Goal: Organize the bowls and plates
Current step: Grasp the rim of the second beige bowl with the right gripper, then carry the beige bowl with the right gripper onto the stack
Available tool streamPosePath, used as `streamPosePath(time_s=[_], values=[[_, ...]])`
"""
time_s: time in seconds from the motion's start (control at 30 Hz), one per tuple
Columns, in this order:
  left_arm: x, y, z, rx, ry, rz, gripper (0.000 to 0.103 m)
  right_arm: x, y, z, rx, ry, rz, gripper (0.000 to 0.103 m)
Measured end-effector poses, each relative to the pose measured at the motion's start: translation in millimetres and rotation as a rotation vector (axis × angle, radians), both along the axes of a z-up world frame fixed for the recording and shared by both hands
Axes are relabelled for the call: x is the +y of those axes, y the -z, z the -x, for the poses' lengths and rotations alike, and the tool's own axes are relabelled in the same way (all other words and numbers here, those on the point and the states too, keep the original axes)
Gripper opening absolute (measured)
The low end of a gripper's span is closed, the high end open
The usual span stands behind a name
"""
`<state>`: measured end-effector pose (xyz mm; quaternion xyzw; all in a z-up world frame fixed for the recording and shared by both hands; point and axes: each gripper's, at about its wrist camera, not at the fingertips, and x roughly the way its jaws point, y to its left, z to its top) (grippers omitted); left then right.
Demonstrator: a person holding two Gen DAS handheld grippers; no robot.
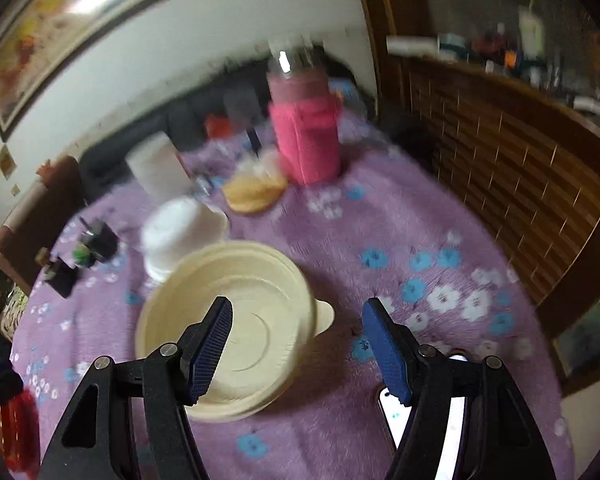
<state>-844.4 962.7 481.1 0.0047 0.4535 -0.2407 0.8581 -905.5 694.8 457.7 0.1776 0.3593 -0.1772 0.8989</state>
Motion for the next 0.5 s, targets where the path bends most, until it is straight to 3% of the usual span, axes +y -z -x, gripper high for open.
streamPosePath(time_s=[0.07,0.17,0.2,0.23,0.43,0.47,0.5], values=[[-14,14,-11,0.044,0.001,0.019,0.088,-8,13,-14,0.044,-0.005,-0.044,0.066],[-31,29,-23,0.089,0.0,0.049,0.088,-5,25,-24,0.071,-0.045,-0.084,0.04],[-37,33,-27,0.094,0.003,0.049,0.088,-3,28,-27,0.076,-0.064,-0.095,0.025],[-42,36,-29,0.094,0.003,0.043,0.088,0,31,-30,0.085,-0.091,-0.117,0.02],[-52,55,-40,0.15,-0.004,0.04,0.085,21,45,-27,0.103,-0.222,-0.267,0.014],[-52,57,-40,0.157,-0.002,0.042,0.077,23,46,-27,0.105,-0.239,-0.296,0.014],[-52,60,-40,0.168,0.007,0.042,0.06,26,46,-24,0.105,-0.259,-0.335,0.014]])
